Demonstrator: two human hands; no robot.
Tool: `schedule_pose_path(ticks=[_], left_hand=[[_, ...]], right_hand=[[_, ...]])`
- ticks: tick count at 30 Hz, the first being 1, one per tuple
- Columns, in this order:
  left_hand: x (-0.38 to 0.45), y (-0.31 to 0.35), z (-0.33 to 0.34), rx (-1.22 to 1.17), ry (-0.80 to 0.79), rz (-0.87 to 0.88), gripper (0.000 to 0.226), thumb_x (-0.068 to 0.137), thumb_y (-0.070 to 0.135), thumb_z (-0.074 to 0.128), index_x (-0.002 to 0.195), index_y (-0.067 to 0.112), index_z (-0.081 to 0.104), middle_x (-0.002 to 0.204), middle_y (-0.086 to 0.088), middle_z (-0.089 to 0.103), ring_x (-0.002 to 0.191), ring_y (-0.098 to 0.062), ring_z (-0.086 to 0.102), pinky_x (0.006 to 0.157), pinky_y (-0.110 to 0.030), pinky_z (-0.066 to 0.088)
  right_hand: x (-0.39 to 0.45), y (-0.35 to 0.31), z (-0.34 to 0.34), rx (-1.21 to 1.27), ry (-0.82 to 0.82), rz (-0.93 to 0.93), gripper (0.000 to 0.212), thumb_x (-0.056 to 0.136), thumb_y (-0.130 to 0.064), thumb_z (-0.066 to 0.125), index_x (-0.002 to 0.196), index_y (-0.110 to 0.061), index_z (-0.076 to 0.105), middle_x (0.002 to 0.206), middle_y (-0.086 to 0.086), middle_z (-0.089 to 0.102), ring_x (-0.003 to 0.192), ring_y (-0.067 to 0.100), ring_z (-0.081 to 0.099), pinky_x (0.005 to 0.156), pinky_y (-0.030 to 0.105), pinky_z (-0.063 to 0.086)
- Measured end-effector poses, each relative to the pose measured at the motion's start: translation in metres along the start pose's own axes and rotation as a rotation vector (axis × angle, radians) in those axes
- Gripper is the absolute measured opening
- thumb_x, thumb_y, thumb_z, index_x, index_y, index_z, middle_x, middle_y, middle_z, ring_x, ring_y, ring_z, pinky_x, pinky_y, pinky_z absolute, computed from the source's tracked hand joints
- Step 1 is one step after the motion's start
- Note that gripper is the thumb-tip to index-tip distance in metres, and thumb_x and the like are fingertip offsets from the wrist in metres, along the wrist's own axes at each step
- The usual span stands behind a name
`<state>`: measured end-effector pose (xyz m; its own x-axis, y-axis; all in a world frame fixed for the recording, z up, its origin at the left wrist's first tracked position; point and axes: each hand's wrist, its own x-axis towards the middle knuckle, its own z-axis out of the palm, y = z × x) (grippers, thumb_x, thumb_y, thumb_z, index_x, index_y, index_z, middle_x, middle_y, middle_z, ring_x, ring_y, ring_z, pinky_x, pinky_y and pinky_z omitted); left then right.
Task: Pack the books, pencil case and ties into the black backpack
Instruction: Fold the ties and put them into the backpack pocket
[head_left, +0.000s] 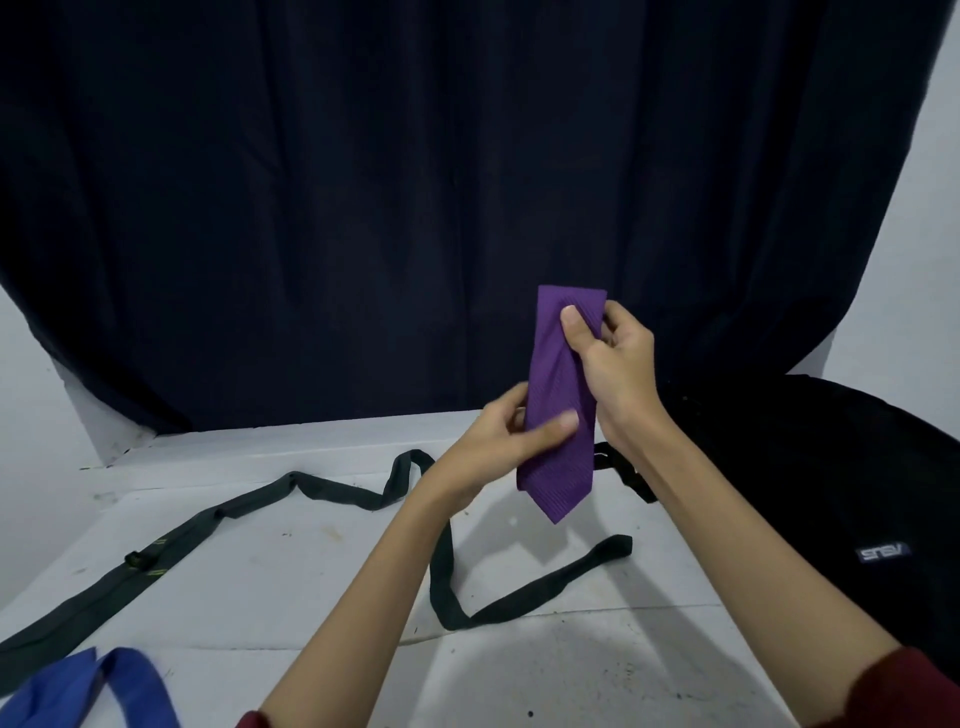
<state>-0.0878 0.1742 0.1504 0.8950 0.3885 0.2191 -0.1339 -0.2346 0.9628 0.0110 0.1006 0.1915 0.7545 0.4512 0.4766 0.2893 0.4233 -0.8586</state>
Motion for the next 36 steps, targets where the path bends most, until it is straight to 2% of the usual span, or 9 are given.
schedule_pose_path(ticks=[2, 6, 11, 16, 19, 23, 26, 30, 36], left_hand=[[0.002, 0.005, 0.007, 0.038, 0.068, 0.037, 0.013, 0.095, 0.023, 0.054, 0.107, 0.02, 0.058, 0.097, 0.003, 0.066, 0.086, -0.007, 0.065, 0.075, -0.019, 0.053], [0.0, -0.005, 0.021, 0.071, 0.125, 0.036, 0.019, 0.097, 0.018, 0.051, 0.114, 0.011, 0.056, 0.11, -0.015, 0.067, 0.1, -0.029, 0.065, 0.09, -0.04, 0.053], [-0.007, -0.016, 0.041, 0.008, 0.068, 0.0, 0.041, 0.091, 0.014, 0.059, 0.129, 0.014, 0.043, 0.109, -0.006, 0.066, 0.093, -0.017, 0.066, 0.08, -0.029, 0.057], [-0.003, -0.029, 0.073, -0.118, 0.061, 0.016, 0.06, 0.087, 0.01, 0.065, 0.123, 0.041, 0.03, 0.114, -0.006, 0.063, 0.095, -0.02, 0.067, 0.077, -0.036, 0.058], [0.001, -0.037, 0.092, -0.118, 0.009, 0.039, 0.049, 0.087, 0.008, 0.065, 0.118, 0.042, 0.047, 0.123, -0.005, 0.058, 0.106, -0.017, 0.061, 0.083, -0.032, 0.056], [0.01, -0.048, 0.109, -0.174, -0.019, -0.051, 0.036, 0.087, 0.01, 0.065, 0.112, 0.036, 0.064, 0.128, 0.001, 0.058, 0.108, -0.015, 0.062, 0.084, -0.026, 0.054], [0.02, -0.055, 0.121, -0.227, 0.01, -0.123, 0.036, 0.087, 0.008, 0.065, 0.112, 0.033, 0.065, 0.122, 0.007, 0.059, 0.106, -0.022, 0.063, 0.089, -0.037, 0.055], [0.035, -0.06, 0.139, -0.222, 0.037, -0.187, 0.035, 0.086, 0.007, 0.065, 0.108, 0.034, 0.067, 0.118, 0.009, 0.062, 0.107, -0.032, 0.063, 0.092, -0.046, 0.052], [0.056, -0.064, 0.169, -0.263, 0.011, -0.293, 0.036, 0.083, 0.004, 0.067, 0.114, 0.023, 0.068, 0.118, -0.009, 0.066, 0.089, -0.027, 0.066, 0.082, -0.036, 0.056]], right_hand=[[-0.005, 0.003, -0.001, 0.004, -0.032, 0.014, 0.007, 0.093, -0.016, 0.057, 0.087, -0.019, 0.059, 0.081, -0.003, 0.065, 0.076, 0.01, 0.063, 0.072, 0.026, 0.054], [-0.006, 0.004, -0.016, 0.032, -0.059, 0.122, 0.005, 0.09, -0.017, 0.062, 0.088, -0.012, 0.061, 0.078, -0.003, 0.064, 0.073, 0.009, 0.062, 0.061, 0.02, 0.052], [-0.007, 0.009, -0.049, 0.012, -0.046, 0.29, 0.024, 0.091, -0.026, 0.061, 0.075, -0.008, 0.064, 0.065, -0.001, 0.06, 0.059, 0.007, 0.058, 0.052, 0.018, 0.047], [-0.013, 0.027, -0.084, -0.037, 0.099, 0.393, 0.026, 0.089, -0.026, 0.064, 0.074, -0.005, 0.063, 0.067, 0.004, 0.061, 0.061, 0.012, 0.058, 0.055, 0.022, 0.05], [-0.011, 0.036, -0.112, -0.147, 0.07, 0.465, 0.031, 0.088, -0.033, 0.064, 0.078, -0.003, 0.063, 0.066, 0.005, 0.06, 0.063, 0.015, 0.057, 0.062, 0.027, 0.047], [0.003, 0.036, -0.169, -0.25, 0.086, 0.566, 0.044, 0.094, -0.047, 0.049, 0.078, -0.009, 0.066, 0.069, 0.007, 0.07, 0.049, 0.012, 0.054, 0.051, 0.023, 0.039], [0.012, 0.038, -0.217, -0.73, 0.091, 0.438, 0.038, 0.087, -0.049, 0.06, 0.077, -0.013, 0.065, 0.08, 0.01, 0.071, 0.061, 0.016, 0.058, 0.06, 0.028, 0.045], [0.009, 0.046, -0.25, -1.597, -0.275, 0.291, 0.042, 0.072, -0.06, 0.068, 0.074, -0.021, 0.051, 0.078, -0.004, 0.056, 0.087, 0.022, 0.06, 0.084, 0.035, 0.043], [0.035, 0.031, -0.286, -1.259, -0.254, 0.285, 0.02, 0.072, -0.032, 0.073, 0.067, -0.015, 0.063, 0.065, -0.006, 0.06, 0.068, 0.016, 0.06, 0.063, 0.027, 0.044]])
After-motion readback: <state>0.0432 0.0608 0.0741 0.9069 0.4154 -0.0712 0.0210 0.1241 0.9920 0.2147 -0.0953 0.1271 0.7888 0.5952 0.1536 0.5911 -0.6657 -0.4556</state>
